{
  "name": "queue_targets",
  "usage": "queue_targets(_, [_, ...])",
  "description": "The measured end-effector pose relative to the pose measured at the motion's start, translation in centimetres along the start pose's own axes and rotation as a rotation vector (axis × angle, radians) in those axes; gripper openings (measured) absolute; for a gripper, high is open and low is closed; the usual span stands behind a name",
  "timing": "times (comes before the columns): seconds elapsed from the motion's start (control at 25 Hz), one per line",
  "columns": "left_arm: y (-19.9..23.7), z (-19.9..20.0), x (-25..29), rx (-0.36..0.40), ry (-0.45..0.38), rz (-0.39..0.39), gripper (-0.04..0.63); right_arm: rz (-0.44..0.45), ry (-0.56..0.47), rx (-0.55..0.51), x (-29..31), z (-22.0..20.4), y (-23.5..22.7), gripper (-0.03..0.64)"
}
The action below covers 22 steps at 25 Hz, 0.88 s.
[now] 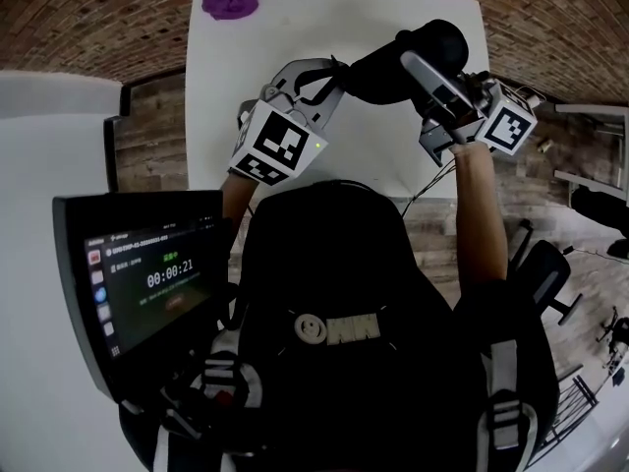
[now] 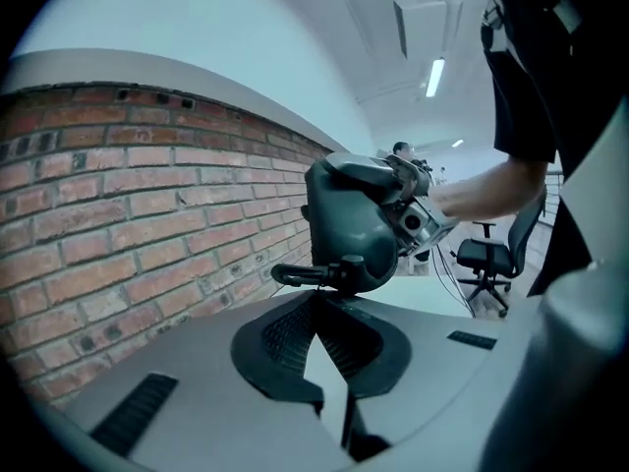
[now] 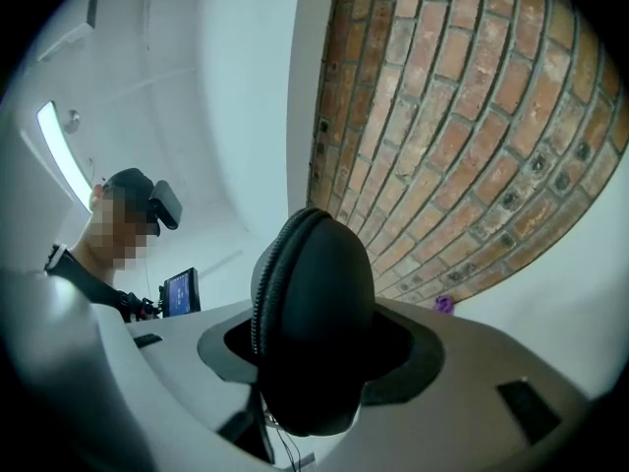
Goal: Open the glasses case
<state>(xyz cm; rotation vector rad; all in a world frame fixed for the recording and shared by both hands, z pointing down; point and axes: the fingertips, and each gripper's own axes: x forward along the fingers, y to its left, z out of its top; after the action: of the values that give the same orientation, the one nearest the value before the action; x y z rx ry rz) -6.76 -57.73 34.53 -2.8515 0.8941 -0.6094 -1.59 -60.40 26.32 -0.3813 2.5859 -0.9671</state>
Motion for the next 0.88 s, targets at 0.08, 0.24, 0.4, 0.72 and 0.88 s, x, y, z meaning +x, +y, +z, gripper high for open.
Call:
queue_targets(0.08, [-0.4,-0.4,-0.1,0.070,0.018,-0.022,0.003,0.001,0.074,0.052,0.0,-1.1,-0.2,0.236])
queue_targets(0.24, [-1.3,-0.9,-0.3,0.136,0.041,-0.060,0.003,0.009,0.204,0.113,0.4,-3.1,-0.3,0.236])
queue_targets(0.4, [-0.9,-1.6,0.1,0.128,0.060,-0.035,0.003,-0.020,0.194,0.080,0.9,-2.6,-0.8,0.238])
queue_targets(0.72, [0.8,-1.2,0.0,0.013,0.035,0.020,0.310,-0.417,-0.015,0.097,-0.1,-3.4,-7.8,0.238])
queue_targets(0.88, [-2.1,-0.3,2.5,0.085,0.052,-0.081,0.361,-0.410,0.034,0.078,1.9,-5.4,-7.0,0.250])
